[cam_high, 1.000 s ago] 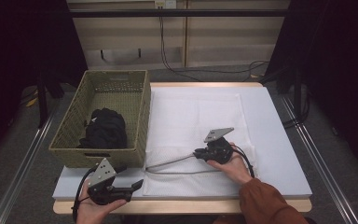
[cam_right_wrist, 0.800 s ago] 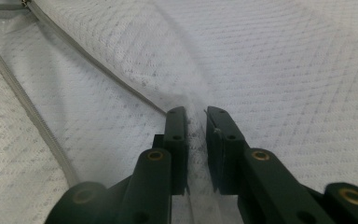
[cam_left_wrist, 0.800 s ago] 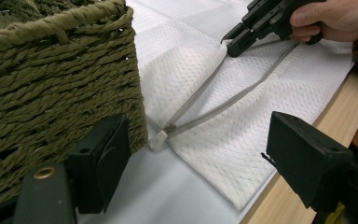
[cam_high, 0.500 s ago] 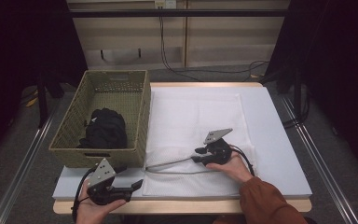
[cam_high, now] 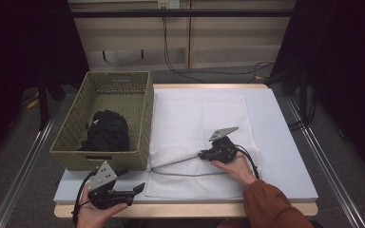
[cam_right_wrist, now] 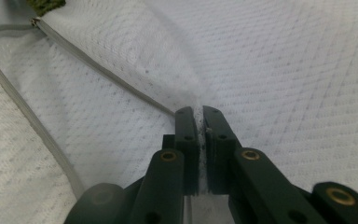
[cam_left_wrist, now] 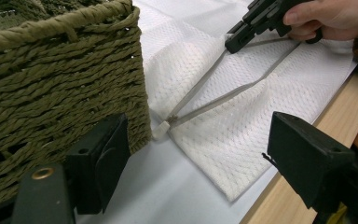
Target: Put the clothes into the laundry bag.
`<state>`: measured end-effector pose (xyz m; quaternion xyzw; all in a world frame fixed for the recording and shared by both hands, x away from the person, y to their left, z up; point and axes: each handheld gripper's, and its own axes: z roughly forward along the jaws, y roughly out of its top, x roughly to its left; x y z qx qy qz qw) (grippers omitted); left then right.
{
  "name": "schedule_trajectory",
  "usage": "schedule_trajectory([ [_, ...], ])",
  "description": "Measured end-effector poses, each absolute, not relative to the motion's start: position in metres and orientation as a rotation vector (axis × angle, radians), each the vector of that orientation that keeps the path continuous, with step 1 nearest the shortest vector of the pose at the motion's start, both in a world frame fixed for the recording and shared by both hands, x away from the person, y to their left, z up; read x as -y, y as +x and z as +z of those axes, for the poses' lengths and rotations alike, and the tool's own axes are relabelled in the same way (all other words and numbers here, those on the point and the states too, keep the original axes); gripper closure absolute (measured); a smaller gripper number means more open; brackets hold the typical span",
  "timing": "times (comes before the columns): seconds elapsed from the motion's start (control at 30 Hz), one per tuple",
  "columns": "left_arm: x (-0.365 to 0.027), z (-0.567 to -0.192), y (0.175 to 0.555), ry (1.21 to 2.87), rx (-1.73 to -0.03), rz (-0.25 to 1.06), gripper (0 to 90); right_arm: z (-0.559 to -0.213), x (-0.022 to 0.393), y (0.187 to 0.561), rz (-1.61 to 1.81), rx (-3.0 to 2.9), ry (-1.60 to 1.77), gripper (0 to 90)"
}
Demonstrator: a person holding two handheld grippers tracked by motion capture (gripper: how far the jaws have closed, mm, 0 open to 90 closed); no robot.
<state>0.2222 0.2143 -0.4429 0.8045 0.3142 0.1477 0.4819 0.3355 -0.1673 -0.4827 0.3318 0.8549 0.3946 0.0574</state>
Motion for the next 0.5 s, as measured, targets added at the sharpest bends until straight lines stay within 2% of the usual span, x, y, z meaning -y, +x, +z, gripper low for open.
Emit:
schedule_trajectory([
  [0.5, -0.214, -0.442, 0.22, 1.957, -0.761, 0.359, 20.0, -0.466, 0.175, 0.333, 1.327, -2.543, 1.006, 88.7],
])
